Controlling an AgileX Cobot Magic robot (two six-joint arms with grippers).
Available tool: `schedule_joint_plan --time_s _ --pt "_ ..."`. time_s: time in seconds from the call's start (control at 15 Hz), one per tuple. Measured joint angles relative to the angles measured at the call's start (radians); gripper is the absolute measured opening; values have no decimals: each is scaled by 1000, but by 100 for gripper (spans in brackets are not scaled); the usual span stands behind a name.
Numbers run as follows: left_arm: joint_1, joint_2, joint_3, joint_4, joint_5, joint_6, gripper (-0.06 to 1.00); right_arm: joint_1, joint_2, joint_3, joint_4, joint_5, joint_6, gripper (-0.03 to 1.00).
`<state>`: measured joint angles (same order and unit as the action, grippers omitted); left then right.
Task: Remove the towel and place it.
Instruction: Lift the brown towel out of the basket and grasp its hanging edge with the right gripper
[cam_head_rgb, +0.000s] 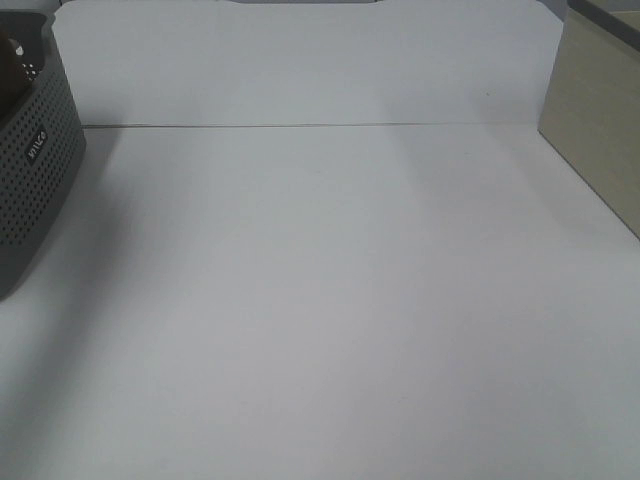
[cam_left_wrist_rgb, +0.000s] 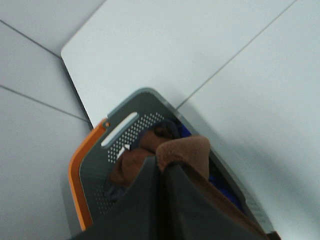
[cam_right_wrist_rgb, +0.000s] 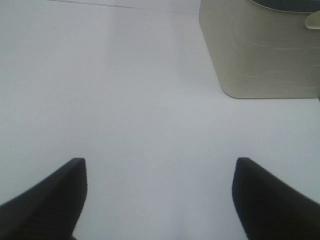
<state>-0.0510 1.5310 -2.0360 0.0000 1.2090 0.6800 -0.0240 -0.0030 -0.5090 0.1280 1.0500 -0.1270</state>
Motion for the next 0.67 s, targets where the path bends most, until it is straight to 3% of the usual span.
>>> schedule_joint_plan --time_s 0.2,0.33,0.4,0.47,0.67 --pt "-86 -1 -70 -7 0 -7 0 0 25 -7 85 -108 -20 77" --pt "-159 -2 -77 -7 -29 -14 0 0 123 -7 205 -198 -143 77" --pt "-230 -2 -77 -8 -77 -15 0 0 275 -7 395 -283 -371 77" --pt "-247 -2 -77 -10 -88 -15 0 0 320 -7 440 -302 -430 77" --pt "-343 -2 -77 -34 -128 -16 0 0 593 -14 815 -351 -916 77"
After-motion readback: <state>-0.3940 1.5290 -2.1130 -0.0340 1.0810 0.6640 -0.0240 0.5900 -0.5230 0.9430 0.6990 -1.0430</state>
